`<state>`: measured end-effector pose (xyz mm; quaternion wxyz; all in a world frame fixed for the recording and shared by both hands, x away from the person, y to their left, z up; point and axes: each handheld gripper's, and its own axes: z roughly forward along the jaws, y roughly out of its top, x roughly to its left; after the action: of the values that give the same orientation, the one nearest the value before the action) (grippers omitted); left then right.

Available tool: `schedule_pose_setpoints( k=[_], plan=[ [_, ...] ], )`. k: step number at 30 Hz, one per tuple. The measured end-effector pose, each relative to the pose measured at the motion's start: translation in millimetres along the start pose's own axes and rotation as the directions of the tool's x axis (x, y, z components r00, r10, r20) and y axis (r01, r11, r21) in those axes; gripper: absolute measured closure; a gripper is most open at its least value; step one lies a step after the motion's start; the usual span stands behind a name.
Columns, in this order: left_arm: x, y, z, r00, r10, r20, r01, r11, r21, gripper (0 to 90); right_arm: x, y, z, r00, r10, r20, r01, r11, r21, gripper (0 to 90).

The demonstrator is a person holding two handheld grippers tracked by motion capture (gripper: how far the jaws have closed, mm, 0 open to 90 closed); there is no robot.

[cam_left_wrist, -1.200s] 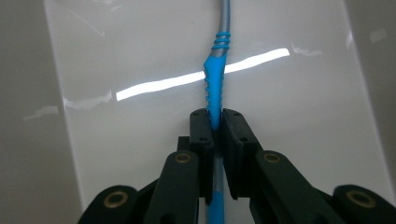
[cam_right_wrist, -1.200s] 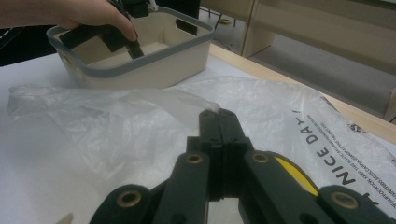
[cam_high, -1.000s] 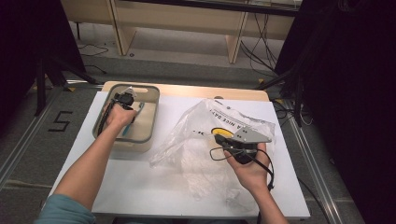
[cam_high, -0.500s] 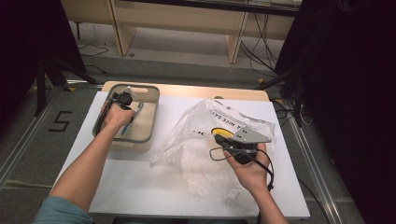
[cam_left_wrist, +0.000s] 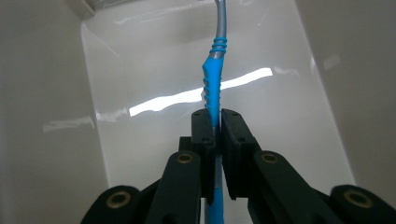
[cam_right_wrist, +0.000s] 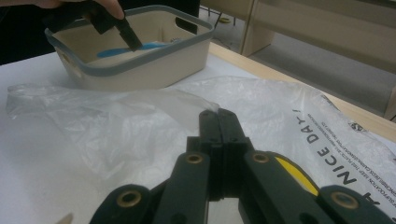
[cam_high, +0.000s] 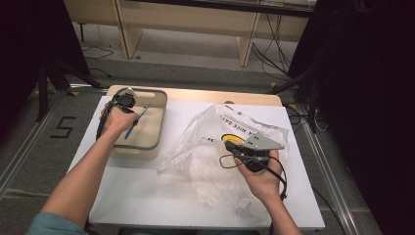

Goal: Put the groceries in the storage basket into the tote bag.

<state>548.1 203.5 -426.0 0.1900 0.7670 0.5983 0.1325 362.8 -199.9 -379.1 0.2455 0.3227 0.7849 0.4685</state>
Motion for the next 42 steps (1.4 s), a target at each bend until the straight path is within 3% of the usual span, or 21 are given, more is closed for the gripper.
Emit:
schedule_pose_setpoints(
  k=[26,42],
  plan=[
    [-0.1,-7.9,-33.5,0.9983,0.038,0.045,-0.035,0.9971,-0.068,84.0,1.2,-0.2,1.2,1.0,0.0,-0.002,0.0,1.0,0.004,90.0],
    [-4.5,-18.9,-51.8,0.9939,0.069,0.086,-0.059,0.9921,-0.11,84.0,1.5,0.0,1.0,1.0,0.0,-0.003,0.0,1.0,0.004,90.0]
  ],
)
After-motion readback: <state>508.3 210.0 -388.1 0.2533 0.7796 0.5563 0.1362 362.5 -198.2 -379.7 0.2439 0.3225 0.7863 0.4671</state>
